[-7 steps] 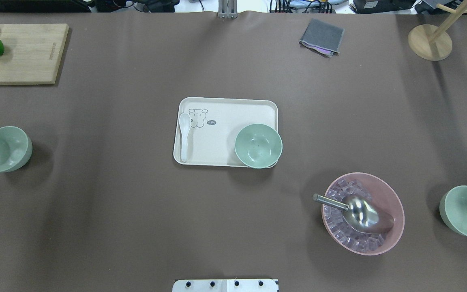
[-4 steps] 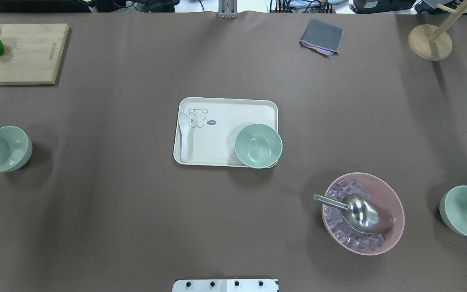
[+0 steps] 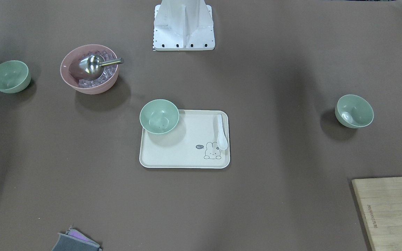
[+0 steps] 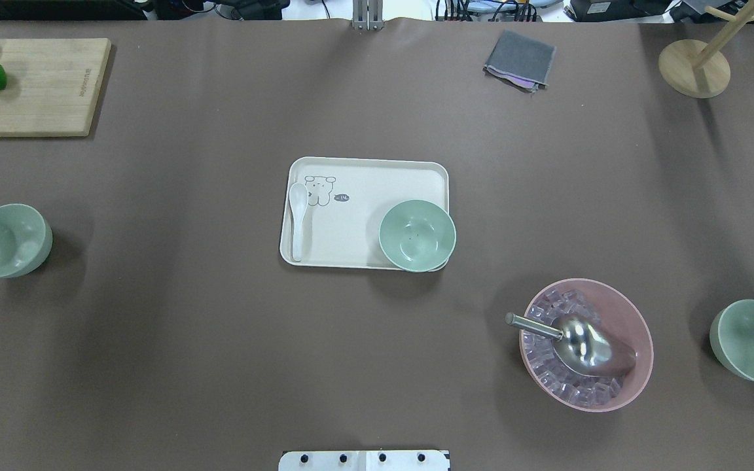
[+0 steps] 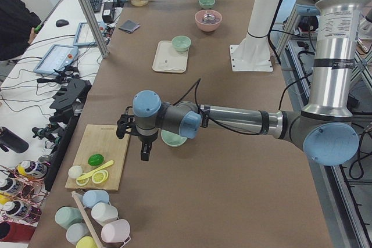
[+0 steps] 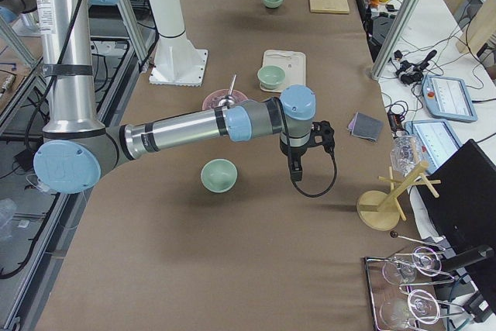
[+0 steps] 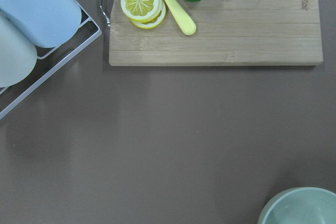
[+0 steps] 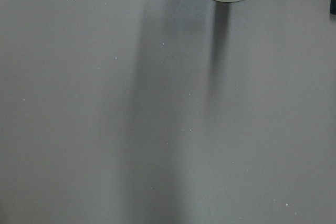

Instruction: Stack green bowls together

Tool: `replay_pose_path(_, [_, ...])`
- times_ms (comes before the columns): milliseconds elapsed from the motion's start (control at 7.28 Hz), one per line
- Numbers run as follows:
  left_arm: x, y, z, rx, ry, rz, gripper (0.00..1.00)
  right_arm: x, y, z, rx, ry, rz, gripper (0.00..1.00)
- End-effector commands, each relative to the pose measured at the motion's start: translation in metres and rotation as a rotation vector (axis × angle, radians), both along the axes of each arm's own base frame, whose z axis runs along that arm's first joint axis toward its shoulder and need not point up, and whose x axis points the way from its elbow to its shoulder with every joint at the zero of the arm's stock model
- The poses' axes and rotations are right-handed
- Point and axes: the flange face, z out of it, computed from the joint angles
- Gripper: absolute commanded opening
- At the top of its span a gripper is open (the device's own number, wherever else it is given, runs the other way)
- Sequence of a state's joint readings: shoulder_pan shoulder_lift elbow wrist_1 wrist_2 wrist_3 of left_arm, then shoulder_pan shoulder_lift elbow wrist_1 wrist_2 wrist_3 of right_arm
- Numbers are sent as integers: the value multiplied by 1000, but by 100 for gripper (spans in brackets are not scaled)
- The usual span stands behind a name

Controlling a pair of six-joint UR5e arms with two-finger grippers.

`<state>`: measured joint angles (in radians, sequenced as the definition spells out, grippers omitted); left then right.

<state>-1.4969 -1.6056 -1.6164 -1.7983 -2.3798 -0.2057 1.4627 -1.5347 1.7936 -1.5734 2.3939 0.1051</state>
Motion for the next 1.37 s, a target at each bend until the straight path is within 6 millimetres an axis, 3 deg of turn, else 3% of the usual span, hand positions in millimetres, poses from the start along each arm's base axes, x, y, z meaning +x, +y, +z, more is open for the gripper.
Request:
replay_pose_path(0, [24, -5, -5, 18, 64, 36, 98, -23, -10, 8, 7, -5, -13, 100])
replay_pose_path(137, [26, -11, -4, -11, 88, 19, 98, -24, -11, 8, -71, -30, 44, 100])
replay_pose_path(275, [54, -19, -7, -11, 92, 66, 98, -30, -12, 3, -85, -69, 37, 100])
replay_pose_path(412, [66, -19, 1, -32, 88, 79, 98, -32, -12, -1, -87, -100, 25, 100])
replay_pose_path(550, [68, -13, 19, -39, 92, 86, 98, -39, -11, -3, -89, -124, 5, 100])
replay_pose_path(825, [101, -5, 62, -7, 89, 144, 98, -52, -13, 1, -46, -127, -16, 100])
replay_pose_path(962, [108, -4, 63, -51, 94, 122, 98, -53, -14, 0, -45, -129, -16, 100])
replay_pose_path(1237, [151, 12, 63, -52, 117, 160, 98, -54, -14, -1, -45, -131, -18, 100])
